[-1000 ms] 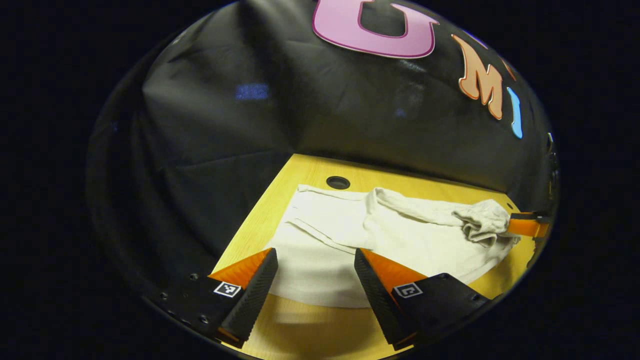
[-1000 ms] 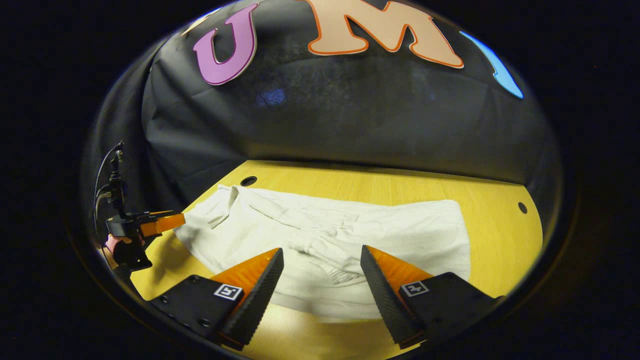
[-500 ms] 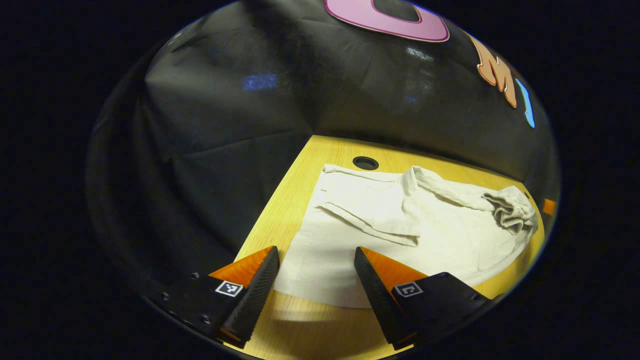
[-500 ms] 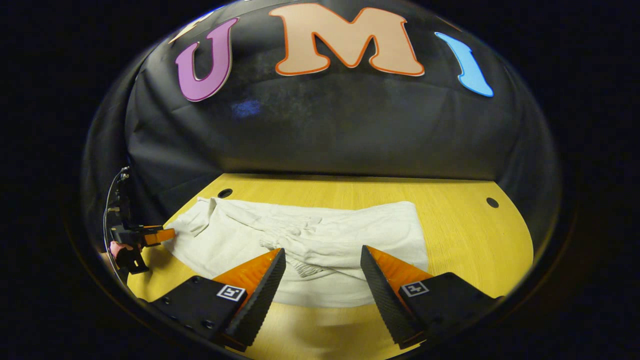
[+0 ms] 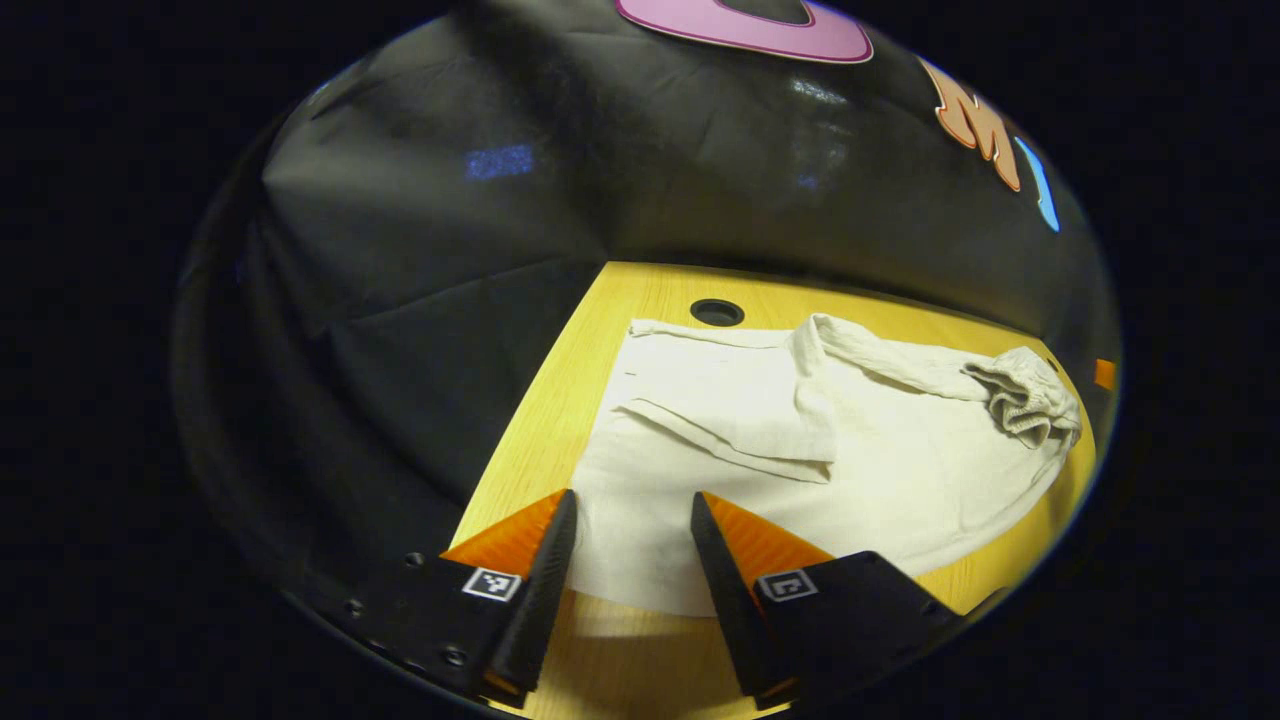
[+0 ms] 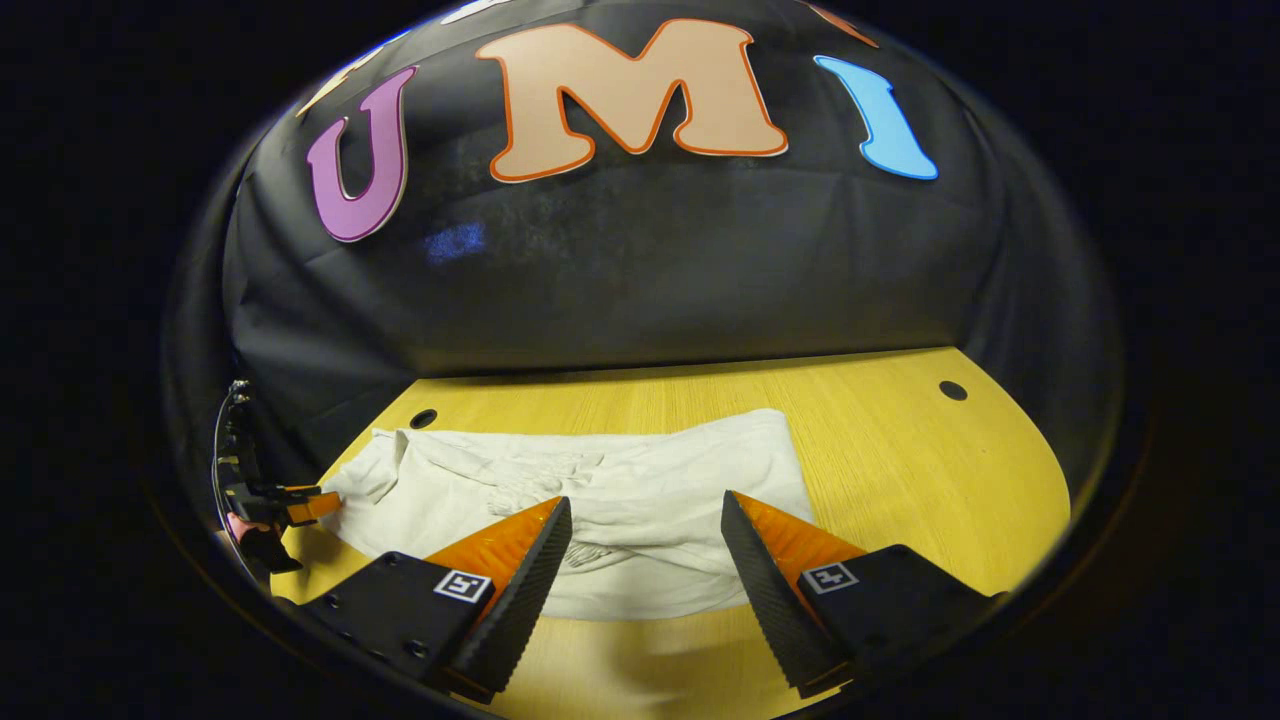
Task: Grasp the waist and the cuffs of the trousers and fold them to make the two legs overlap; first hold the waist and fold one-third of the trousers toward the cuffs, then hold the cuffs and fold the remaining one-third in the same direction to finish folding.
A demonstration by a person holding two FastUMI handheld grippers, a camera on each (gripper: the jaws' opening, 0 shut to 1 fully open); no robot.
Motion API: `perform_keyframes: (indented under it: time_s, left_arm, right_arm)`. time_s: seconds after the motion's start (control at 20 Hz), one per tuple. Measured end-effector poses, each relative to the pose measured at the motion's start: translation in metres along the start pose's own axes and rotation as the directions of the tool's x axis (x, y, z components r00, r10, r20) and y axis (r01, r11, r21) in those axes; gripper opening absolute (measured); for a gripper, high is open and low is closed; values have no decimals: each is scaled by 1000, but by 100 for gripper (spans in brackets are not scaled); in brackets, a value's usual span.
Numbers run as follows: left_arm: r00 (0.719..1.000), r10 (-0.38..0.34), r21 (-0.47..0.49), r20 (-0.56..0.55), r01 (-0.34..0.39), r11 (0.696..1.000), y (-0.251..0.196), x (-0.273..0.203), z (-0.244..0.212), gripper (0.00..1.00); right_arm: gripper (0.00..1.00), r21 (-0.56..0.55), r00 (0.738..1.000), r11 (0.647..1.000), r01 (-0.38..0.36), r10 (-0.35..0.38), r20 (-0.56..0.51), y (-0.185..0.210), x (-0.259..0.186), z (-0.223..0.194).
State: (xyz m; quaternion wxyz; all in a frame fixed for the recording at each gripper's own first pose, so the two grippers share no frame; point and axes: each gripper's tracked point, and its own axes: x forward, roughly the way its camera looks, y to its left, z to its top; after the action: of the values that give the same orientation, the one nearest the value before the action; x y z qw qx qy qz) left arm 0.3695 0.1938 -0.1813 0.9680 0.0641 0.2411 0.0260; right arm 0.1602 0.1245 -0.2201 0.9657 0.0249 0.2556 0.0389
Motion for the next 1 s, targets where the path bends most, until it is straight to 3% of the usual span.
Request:
perform_keyframes:
  time_s: [0.05, 0.2, 0.3, 0.7, 0.85, 1.0]
  left_arm:
    - [1000, -13, -1, 0, 13, 1000, 1, -3, 4, 57]
    - [999, -47, -27, 20, 48, 999, -2, -8, 12, 17]
    - [998, -55, -51, 32, 57, 997, -17, -2, 7, 5]
    - [996, -57, -102, 67, 64, 993, -40, -2, 18, 1]
    - [992, -92, -102, 89, 100, 990, -61, -12, 32, 1]
    - [985, -133, -98, 113, 144, 985, -89, -22, 50, 1]
  right_arm:
    - [93, 0, 1000, 1000, 4, -4, -2, -2, -1, 0]
    - [96, -3, 1000, 1000, 11, -11, -8, -7, -7, -1]
    - [97, -14, 1000, 1000, 19, -19, -6, -11, -11, -2]
    - [96, -21, 999, 999, 37, -36, 3, -30, -26, 4]
    - [92, -15, 999, 999, 37, -37, 14, -39, -32, 9]
    - [97, -5, 999, 999, 32, -32, 22, -47, -39, 14]
